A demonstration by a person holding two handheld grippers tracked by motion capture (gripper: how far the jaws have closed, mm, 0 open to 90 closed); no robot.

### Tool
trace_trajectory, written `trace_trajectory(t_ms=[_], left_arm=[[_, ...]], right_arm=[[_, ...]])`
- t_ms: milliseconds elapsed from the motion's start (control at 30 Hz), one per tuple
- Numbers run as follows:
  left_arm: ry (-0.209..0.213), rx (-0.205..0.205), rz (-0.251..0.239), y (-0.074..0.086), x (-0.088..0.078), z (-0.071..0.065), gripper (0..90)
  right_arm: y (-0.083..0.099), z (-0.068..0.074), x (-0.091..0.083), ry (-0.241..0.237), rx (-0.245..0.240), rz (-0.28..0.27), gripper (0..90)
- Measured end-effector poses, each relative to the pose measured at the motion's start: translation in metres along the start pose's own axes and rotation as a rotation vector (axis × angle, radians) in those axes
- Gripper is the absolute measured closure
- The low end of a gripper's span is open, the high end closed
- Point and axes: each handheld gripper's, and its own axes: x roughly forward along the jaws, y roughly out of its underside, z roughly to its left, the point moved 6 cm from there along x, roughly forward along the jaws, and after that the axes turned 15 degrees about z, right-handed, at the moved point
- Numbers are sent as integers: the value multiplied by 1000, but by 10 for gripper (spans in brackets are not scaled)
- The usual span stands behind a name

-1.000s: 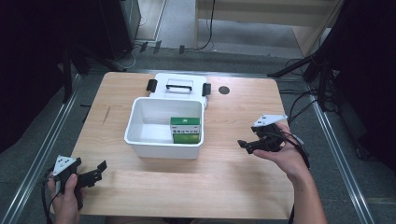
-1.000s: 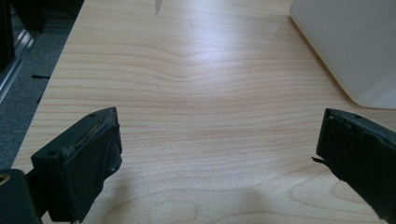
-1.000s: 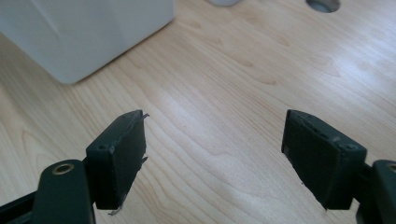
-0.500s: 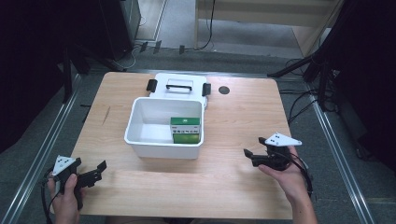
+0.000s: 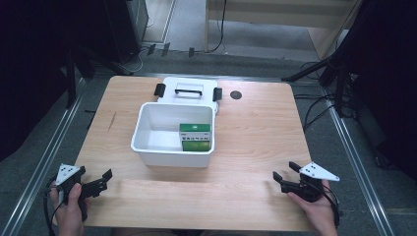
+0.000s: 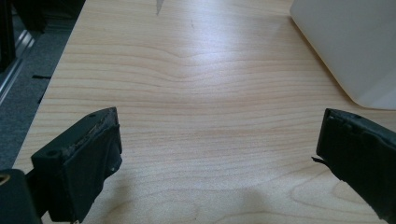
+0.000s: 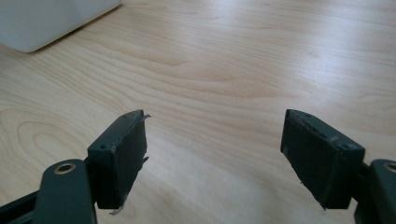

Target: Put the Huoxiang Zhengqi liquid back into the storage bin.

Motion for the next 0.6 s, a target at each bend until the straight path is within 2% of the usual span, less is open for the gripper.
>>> trace_trajectory(t_ms=[67, 167, 267, 333, 433, 600], left_arm=[[-1, 2, 1, 0, 0, 0, 10], [-1, 2, 1, 0, 0, 0, 11], [-3, 4, 2, 0, 0, 0, 11], [-1, 6, 3, 0, 0, 0, 11], [-5, 7, 6, 0, 0, -1, 11], [-9, 9, 8, 0, 0, -1, 11]], right_arm=[[5, -1, -7, -1, 24, -26, 243], [9, -2, -17, 26, 46, -49, 250], [17, -2, -25, 11, 60, -63, 193], [22, -5, -29, 10, 103, -73, 142], [27, -9, -31, 10, 165, -93, 133], [29, -8, -33, 17, 163, -99, 128]])
